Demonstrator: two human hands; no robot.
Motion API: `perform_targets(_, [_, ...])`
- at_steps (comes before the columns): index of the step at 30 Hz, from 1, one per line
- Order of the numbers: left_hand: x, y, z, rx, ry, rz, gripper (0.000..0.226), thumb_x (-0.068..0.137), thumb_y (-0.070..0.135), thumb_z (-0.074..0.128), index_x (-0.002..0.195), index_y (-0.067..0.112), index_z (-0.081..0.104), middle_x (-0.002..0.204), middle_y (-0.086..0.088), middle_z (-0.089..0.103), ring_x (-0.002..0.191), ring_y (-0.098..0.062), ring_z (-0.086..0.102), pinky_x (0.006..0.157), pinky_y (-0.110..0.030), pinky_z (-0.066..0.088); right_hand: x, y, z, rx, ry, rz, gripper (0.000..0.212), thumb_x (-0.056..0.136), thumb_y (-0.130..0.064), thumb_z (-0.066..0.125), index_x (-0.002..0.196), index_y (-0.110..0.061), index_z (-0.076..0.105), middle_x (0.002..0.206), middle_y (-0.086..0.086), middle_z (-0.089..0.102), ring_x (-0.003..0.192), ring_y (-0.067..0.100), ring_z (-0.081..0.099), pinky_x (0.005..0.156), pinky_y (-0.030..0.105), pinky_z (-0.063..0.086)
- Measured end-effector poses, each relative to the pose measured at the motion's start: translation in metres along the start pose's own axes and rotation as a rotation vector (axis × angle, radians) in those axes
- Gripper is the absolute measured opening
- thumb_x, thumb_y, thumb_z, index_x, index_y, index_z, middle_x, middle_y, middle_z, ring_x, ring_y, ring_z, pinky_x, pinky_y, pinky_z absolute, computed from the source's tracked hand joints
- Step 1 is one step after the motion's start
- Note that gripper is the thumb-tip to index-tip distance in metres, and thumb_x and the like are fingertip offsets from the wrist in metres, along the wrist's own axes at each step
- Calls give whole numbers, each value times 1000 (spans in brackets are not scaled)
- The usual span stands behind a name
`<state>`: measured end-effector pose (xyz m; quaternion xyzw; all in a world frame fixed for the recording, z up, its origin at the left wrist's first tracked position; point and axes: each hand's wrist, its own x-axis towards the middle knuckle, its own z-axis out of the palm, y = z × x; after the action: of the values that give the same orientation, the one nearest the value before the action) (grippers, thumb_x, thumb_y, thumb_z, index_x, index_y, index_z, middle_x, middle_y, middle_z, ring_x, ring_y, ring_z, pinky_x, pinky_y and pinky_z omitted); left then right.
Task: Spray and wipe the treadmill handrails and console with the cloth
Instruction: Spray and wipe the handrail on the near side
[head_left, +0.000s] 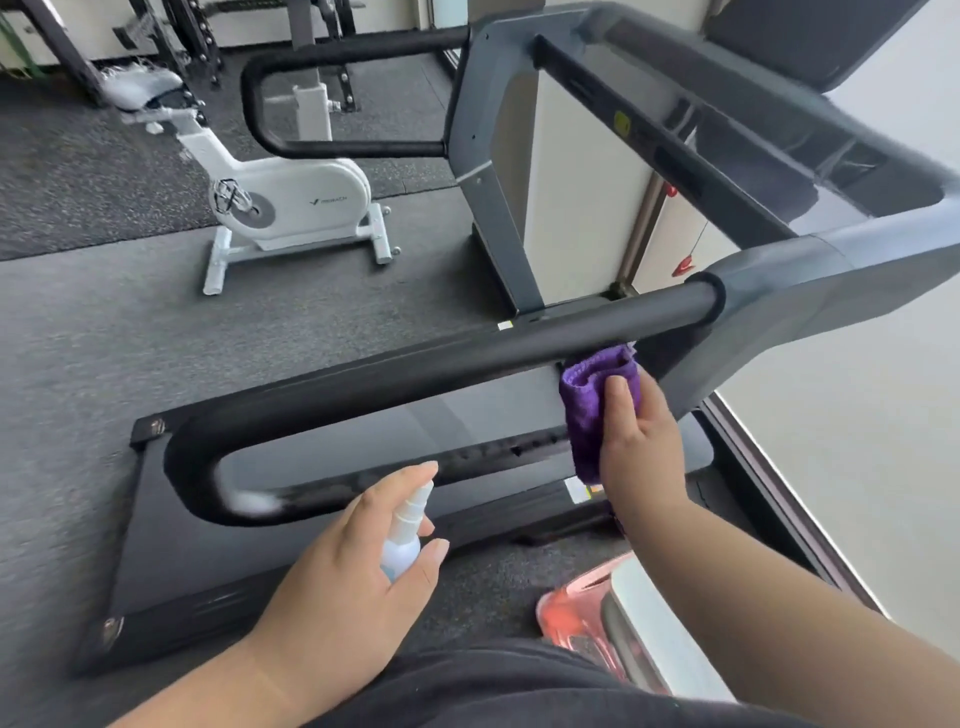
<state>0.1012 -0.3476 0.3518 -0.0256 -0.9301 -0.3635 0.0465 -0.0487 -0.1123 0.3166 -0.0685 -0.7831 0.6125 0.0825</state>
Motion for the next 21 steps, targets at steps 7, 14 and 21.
perform_targets(7, [-5,12,23,-8,79,-197,64,80,52,61,130,74,27,117,31,54,105,4,56,78,-18,43,29,65,29,-833,-445,-616,49,92,-61,41,127,-32,59,124,-7,65,120,22,56,106,38,36])
perform_targets(14, [-14,18,22,23,134,-326,64,82,47,63,126,77,27,117,31,54,104,2,56,79,-21,44,18,86,46,-1108,-572,-721,89,76,-80,50,143,-22,41,141,14,50,133,38,43,112,58,25])
perform_targets(21, [-27,21,25,63,179,-424,72,76,42,69,121,81,28,111,32,59,95,4,59,79,-20,44,-2,54,104,-1080,-810,-846,85,90,-65,49,155,-20,17,145,8,43,128,32,44,109,47,30])
